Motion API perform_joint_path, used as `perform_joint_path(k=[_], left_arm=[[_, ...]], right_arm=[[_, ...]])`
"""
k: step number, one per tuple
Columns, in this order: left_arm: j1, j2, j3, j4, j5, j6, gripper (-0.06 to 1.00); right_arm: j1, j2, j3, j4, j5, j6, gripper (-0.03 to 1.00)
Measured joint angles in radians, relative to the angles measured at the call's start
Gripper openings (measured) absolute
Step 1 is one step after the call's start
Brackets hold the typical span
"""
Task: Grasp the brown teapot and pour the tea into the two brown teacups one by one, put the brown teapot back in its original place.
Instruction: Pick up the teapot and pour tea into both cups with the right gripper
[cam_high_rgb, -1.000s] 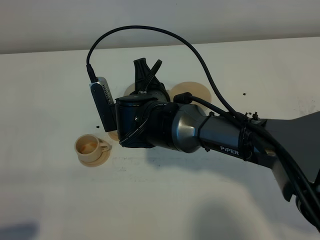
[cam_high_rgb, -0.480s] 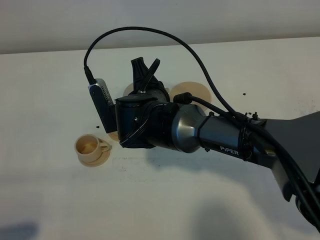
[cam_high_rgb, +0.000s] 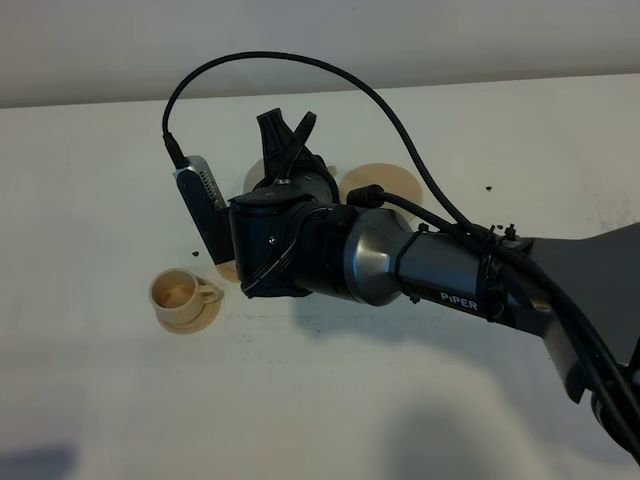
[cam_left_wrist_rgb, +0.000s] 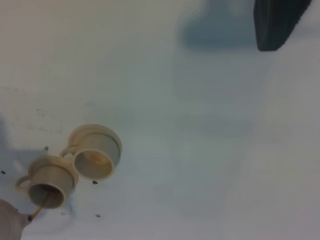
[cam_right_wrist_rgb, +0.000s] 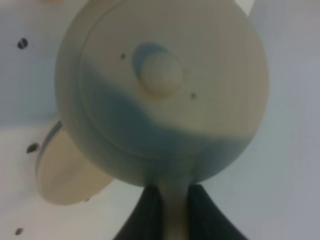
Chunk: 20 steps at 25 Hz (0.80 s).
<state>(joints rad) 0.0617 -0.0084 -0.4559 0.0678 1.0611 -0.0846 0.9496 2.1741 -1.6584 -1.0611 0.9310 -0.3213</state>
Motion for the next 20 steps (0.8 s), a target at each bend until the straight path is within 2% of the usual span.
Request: perform_joint_path(k=[20], left_arm=[[0.0,0.0,0.0,0.0,0.0,0.0,0.43]], right_arm=[[0.0,0.0,0.0,-0.046,0.004,-0.018,0.1]])
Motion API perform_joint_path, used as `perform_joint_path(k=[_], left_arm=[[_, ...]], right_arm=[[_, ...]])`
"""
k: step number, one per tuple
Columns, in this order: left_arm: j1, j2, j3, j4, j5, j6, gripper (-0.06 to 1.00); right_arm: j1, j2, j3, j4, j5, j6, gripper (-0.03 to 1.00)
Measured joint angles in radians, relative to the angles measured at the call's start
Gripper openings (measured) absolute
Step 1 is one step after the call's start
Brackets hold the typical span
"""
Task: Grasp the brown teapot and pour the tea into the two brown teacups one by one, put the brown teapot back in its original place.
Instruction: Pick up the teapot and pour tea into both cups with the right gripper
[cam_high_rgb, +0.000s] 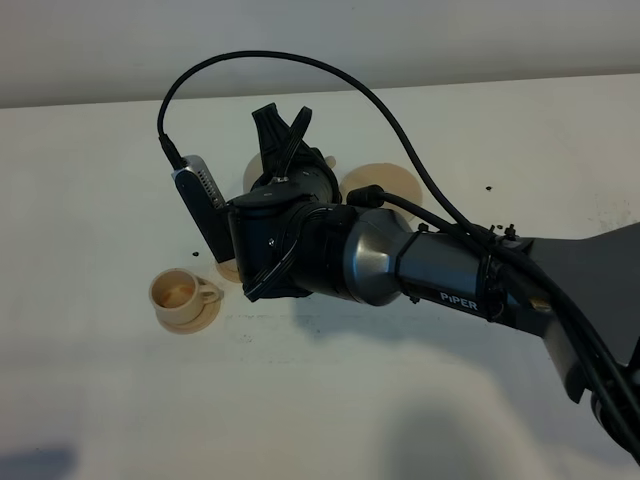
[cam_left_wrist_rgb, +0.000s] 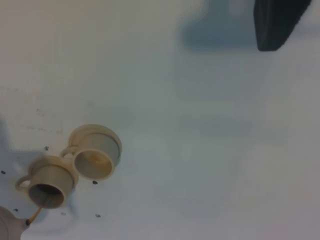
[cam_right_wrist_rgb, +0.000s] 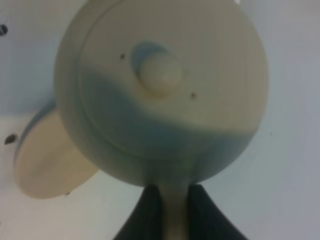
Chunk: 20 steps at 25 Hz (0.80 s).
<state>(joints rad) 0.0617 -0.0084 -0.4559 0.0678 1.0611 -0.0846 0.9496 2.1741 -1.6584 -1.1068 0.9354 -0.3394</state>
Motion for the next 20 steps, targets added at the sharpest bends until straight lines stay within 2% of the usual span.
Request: perform_joint_path(k=[20], left_arm=[[0.0,0.0,0.0,0.0,0.0,0.0,0.43]], right_arm=[[0.004,0.0,0.0,-0.004,0.001,-0.029,0.1]])
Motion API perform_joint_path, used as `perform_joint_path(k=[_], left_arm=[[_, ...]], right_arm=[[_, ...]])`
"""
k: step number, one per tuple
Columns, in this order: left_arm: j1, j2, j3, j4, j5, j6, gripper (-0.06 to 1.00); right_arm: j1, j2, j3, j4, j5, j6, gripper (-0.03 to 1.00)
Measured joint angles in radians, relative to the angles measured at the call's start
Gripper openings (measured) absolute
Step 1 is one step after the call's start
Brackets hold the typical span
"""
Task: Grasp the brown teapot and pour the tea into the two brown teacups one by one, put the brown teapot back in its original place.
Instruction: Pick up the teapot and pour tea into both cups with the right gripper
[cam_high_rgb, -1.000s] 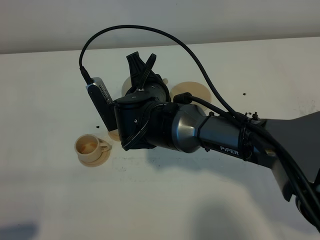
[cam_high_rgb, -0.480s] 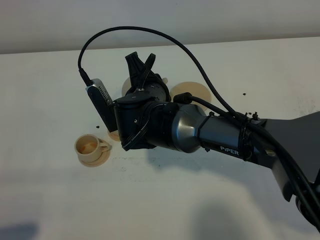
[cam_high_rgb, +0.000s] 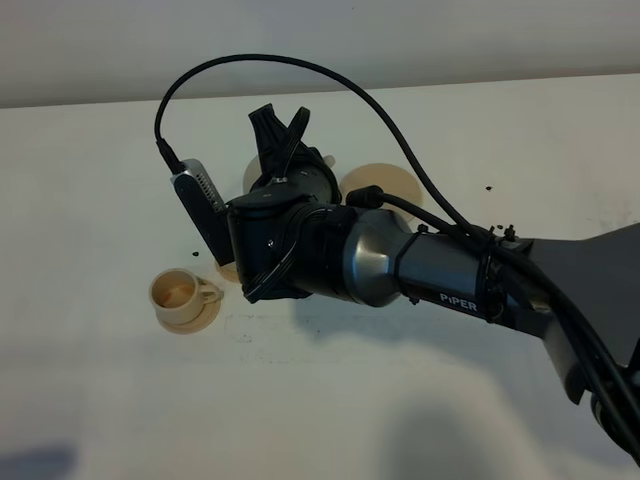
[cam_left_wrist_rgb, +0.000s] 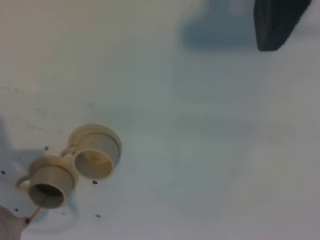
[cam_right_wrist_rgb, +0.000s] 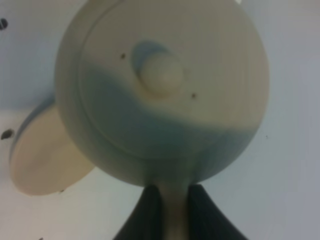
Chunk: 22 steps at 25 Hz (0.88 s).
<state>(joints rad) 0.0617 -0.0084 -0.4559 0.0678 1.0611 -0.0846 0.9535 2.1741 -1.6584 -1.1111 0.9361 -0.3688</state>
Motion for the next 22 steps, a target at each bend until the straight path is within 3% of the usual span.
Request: perform_joint_path(k=[22], left_arm=[[0.0,0.0,0.0,0.0,0.0,0.0,0.43]], right_arm=[[0.006,0.0,0.0,-0.001,0.002,-0.029,0.1]])
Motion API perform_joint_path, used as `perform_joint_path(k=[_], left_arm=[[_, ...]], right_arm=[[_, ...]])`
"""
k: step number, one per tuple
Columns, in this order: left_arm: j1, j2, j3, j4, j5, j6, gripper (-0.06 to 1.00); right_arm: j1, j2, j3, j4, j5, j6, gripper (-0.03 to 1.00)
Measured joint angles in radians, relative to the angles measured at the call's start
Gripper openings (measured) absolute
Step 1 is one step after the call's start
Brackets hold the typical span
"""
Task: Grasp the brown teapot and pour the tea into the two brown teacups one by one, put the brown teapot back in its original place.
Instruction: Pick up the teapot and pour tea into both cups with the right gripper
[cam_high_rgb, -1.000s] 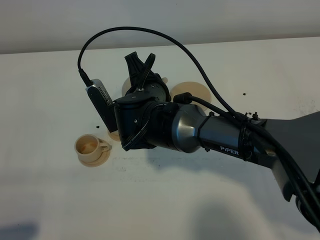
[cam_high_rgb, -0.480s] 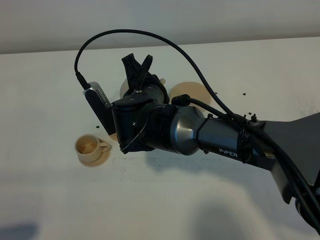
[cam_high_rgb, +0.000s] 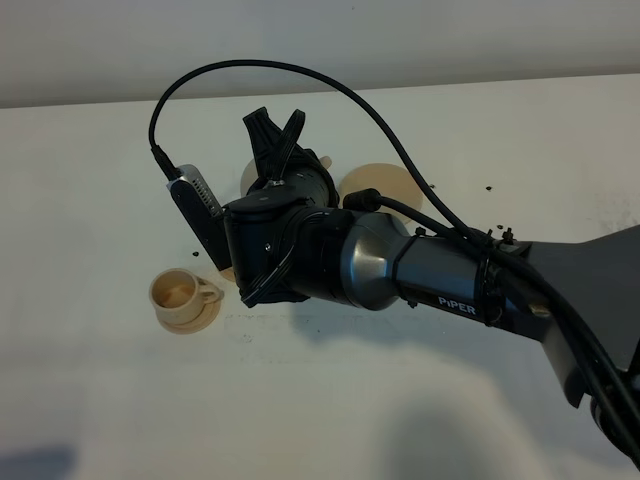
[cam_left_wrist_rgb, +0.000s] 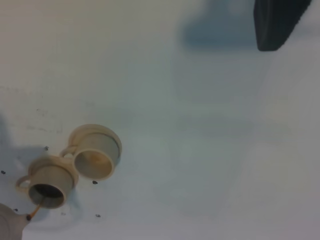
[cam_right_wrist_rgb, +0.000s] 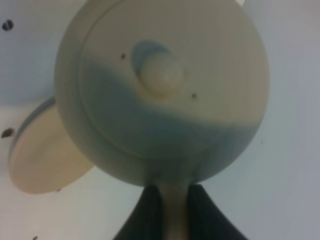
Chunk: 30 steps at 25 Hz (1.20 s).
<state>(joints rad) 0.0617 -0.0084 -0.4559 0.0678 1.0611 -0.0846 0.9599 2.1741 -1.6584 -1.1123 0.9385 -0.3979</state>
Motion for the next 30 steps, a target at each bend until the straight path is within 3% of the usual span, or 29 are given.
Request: perform_joint_path(k=[24,30], left_arm=[[0.0,0.0,0.0,0.0,0.0,0.0,0.43],[0.0,0.0,0.0,0.0,0.0,0.0,0.43]], right_arm=[[0.0,0.0,0.0,0.011,-0.002,-0.011,0.1],[0.0,0.0,0.0,0.057,-0.018,0.04,0.1]])
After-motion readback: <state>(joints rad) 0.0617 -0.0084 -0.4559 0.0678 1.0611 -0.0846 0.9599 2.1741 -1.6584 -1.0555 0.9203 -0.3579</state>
